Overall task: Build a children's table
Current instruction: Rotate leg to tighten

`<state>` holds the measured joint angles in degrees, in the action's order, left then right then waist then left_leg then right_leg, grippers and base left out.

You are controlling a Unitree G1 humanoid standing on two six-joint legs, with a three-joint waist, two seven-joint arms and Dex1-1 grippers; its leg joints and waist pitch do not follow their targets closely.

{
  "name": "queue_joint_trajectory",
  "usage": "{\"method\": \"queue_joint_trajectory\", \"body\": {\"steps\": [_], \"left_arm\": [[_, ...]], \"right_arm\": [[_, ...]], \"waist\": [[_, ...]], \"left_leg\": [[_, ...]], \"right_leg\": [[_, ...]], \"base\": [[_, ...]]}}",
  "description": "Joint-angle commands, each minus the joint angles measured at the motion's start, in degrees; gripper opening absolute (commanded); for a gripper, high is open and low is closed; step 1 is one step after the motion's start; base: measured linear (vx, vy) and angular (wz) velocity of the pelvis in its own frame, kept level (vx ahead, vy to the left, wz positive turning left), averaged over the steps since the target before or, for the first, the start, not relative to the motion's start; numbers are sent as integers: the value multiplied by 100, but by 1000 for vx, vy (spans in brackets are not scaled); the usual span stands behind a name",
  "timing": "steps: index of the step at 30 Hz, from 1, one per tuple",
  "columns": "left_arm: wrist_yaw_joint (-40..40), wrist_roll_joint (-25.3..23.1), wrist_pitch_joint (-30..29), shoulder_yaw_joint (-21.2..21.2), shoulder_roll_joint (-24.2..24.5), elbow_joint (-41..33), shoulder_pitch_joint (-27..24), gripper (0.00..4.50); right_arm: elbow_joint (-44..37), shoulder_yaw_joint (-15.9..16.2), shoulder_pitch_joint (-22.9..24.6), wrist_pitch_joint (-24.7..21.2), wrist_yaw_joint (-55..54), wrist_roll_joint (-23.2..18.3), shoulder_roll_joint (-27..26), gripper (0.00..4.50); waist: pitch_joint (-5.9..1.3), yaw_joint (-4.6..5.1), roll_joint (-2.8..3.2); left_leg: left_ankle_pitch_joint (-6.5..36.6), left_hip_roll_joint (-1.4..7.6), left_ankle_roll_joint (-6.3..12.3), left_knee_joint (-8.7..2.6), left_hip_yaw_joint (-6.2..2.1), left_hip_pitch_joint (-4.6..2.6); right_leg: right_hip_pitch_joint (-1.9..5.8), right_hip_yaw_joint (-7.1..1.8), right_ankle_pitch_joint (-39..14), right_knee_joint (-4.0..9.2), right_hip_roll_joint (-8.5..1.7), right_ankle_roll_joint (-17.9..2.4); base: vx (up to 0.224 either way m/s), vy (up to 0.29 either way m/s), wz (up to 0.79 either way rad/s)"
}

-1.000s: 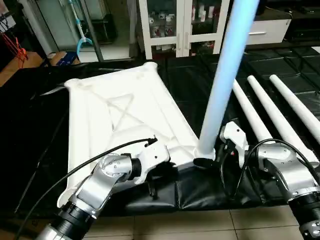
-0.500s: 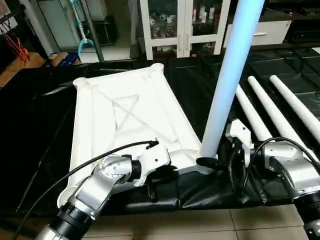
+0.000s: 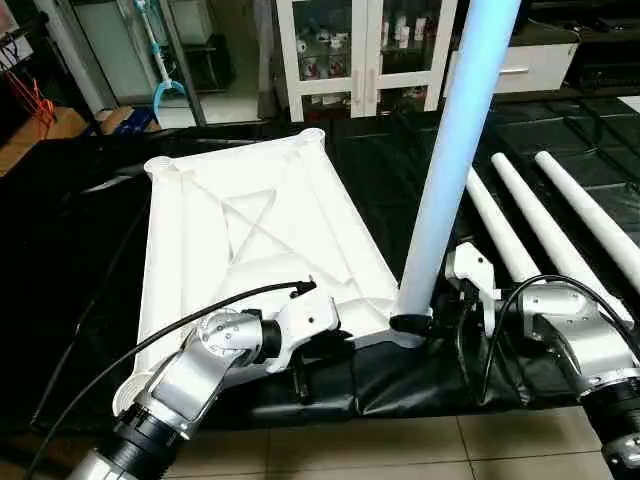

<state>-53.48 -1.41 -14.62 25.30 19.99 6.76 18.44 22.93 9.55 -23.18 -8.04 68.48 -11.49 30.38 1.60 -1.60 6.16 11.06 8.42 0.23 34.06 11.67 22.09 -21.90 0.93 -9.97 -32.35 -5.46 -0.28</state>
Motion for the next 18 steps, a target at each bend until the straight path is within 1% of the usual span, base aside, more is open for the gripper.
{"method": "queue_joint_trajectory", "body": {"steps": [1,3,5,8,10,11,12,13,14,15,16,17,18], "left_arm": [[-179,-130,-67,300,87,48,-149,0],[-166,-127,-88,307,86,16,-174,0],[-151,-125,-100,304,80,4,-189,0],[-98,-123,-128,291,50,5,-198,0],[8,-114,-221,246,-26,27,-181,0],[14,-114,-225,244,-31,29,-180,0],[133,-115,-310,198,-115,66,-148,0],[188,-115,-351,177,-155,84,-132,0],[353,-128,-459,119,-269,153,-75,0],[649,-173,-651,29,-463,306,44,0],[748,-203,-694,7,-515,364,86,0],[875,-242,-749,-22,-582,438,140,0],[1567,-350,-1017,-267,-943,814,407,0]], "right_arm": [[125,22,-128,-6,-128,96,-20,284],[190,-42,-159,-36,-238,73,-105,256],[285,-118,-194,-46,-405,56,-193,254],[403,-251,-216,-111,-684,-3,-352,249],[490,-354,-181,-150,-1061,-11,-570,249],[493,-357,-179,-149,-1080,-7,-580,248],[547,-390,-150,-153,-1428,67,-742,248],[568,-400,-140,-159,-1572,100,-808,248],[629,-413,-129,-155,-1947,203,-969,248],[728,-441,-136,-174,-2517,336,-1227,247],[753,-463,-145,-189,-2677,360,-1303,247],[786,-491,-156,-208,-2884,392,-1401,247],[946,-622,-245,-288,-3848,548,-1800,247]], "waist": [[-291,32,-142],[-288,37,-138],[-287,44,-136],[-277,84,-140],[-258,174,-144],[-256,199,-143],[-247,239,-147],[-236,281,-145],[-236,306,-147],[-218,377,-150],[-209,396,-148],[-211,411,-157],[-208,459,-165]], "left_leg": [[1511,443,423,-464,-214,-146],[1541,443,401,-469,-215,-146],[1593,442,366,-476,-218,-147],[1736,434,288,-494,-226,-140],[2036,426,163,-520,-242,-141],[2102,425,125,-527,-249,-137],[2236,421,60,-541,-265,-128],[2396,415,-18,-544,-261,-149],[2461,405,-48,-539,-269,-153],[2611,394,-147,-557,-289,-133],[2683,383,-174,-558,-293,-131],[2753,380,-205,-558,-302,-145],[2905,367,-251,-547,-317,-165]], "right_leg": [[118,-67,-1395,317,-264,-1190],[112,-67,-1437,322,-259,-1182],[108,-65,-1463,326,-254,-1170],[104,-64,-1547,331,-252,-1153],[86,-61,-1851,357,-250,-1090],[90,-58,-1931,354,-252,-1067],[85,-55,-2111,366,-251,-1006],[46,-60,-2245,386,-241,-963],[39,-58,-2309,393,-241,-952],[43,-48,-2515,404,-245,-871],[32,-45,-2650,418,-249,-831],[15,-43,-2774,434,-252,-782],[-14,-35,-2987,457,-250,-700]], "base": [[0,0,0],[0,0,0],[0,0,0],[0,0,0],[0,0,0],[0,0,0],[0,0,0],[0,0,0],[0,0,0],[0,0,0],[0,0,0],[0,0,0],[0,0,0]]}}
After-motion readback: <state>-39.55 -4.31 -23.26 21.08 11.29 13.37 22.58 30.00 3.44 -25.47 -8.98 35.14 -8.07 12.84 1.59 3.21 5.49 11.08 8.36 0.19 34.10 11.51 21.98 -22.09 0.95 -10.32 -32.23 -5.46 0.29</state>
